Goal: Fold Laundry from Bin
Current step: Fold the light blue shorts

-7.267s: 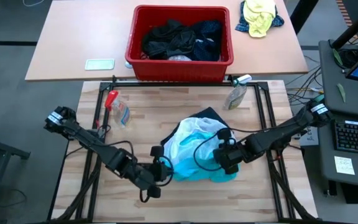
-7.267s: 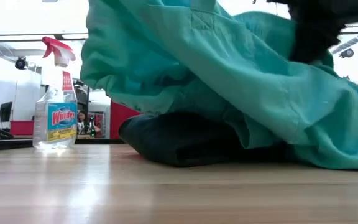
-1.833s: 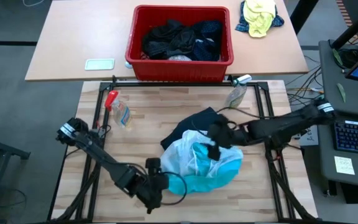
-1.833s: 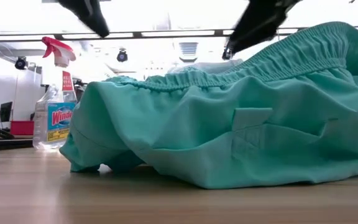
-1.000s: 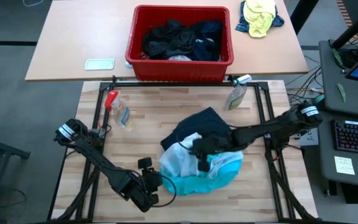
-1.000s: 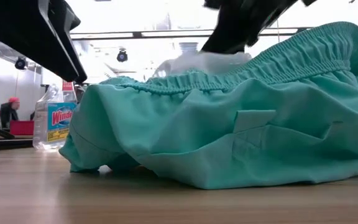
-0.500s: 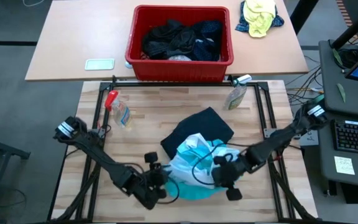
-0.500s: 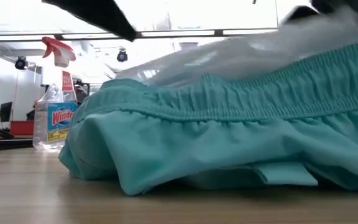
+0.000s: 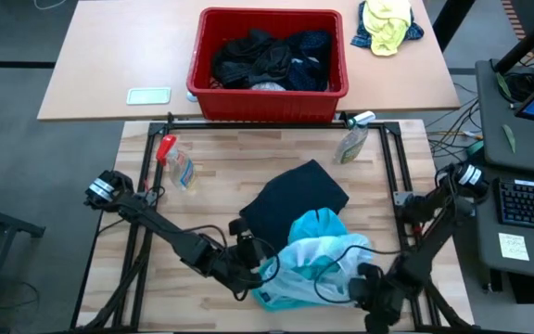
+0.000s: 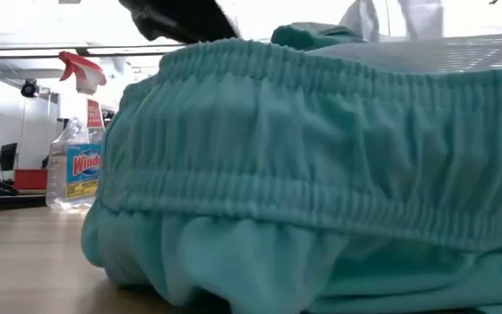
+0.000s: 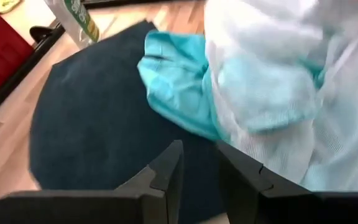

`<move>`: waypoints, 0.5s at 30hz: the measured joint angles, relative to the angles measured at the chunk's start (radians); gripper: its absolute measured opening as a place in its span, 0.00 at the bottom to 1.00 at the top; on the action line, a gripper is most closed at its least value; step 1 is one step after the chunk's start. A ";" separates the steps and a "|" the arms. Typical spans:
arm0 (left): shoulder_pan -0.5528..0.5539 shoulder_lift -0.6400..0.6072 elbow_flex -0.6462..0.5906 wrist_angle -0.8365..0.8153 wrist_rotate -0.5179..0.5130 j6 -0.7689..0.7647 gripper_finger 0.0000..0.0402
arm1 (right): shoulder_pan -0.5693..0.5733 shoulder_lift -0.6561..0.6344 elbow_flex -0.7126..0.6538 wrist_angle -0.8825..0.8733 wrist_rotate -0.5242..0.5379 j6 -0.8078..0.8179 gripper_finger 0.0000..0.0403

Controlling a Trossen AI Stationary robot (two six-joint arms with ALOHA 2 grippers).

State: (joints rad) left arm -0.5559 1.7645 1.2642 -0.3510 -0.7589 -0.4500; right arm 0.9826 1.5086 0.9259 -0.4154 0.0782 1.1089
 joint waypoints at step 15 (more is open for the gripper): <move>-0.019 0.001 -0.050 0.063 0.333 -0.339 0.31 | 0.055 0.057 0.000 0.005 0.050 -0.008 0.02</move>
State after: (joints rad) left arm -0.5749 1.7653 1.2137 -0.2878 -0.4259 -0.7891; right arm 1.0374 1.5655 0.9257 -0.4103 0.1279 1.1013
